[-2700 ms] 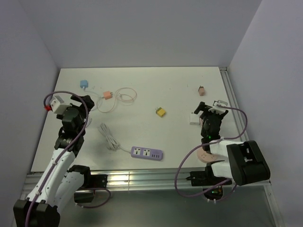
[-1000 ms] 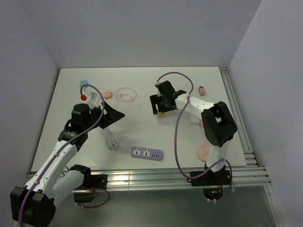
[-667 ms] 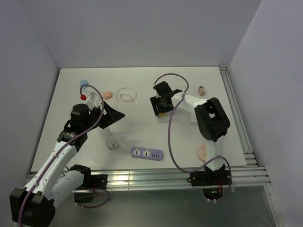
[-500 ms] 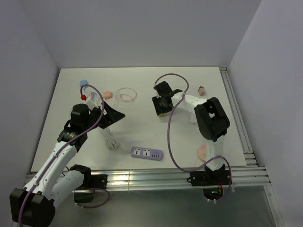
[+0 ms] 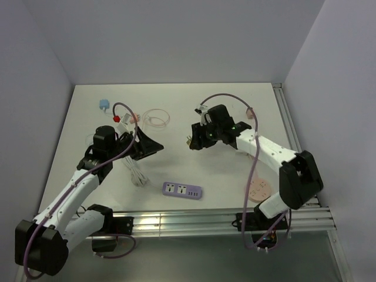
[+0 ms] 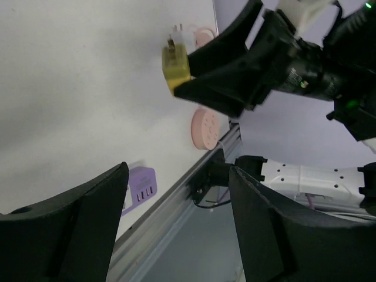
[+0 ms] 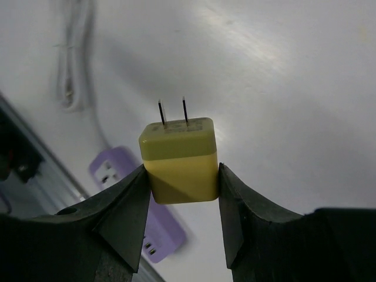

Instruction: Insert the plug

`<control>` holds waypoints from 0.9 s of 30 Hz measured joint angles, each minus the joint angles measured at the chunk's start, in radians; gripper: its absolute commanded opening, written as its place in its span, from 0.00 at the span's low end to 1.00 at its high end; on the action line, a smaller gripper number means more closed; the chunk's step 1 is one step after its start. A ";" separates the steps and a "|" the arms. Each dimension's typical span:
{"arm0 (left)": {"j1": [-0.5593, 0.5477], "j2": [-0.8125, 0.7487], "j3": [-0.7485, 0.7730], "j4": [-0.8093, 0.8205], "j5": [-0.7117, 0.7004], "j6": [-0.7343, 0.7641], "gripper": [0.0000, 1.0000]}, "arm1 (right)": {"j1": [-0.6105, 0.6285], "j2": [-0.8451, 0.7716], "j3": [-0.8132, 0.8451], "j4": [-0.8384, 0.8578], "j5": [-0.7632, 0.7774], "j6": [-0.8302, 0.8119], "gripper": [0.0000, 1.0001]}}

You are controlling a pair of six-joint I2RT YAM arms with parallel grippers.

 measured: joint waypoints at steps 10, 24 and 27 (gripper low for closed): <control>-0.129 0.117 0.032 0.101 0.048 -0.109 0.76 | 0.129 -0.212 -0.138 0.050 -0.198 -0.019 0.00; -0.283 0.235 0.037 0.227 0.024 -0.221 0.43 | 0.182 -0.345 -0.171 0.126 -0.219 0.010 0.00; -0.299 0.246 0.049 0.241 0.017 -0.244 0.01 | 0.190 -0.348 -0.188 0.127 -0.201 0.011 0.14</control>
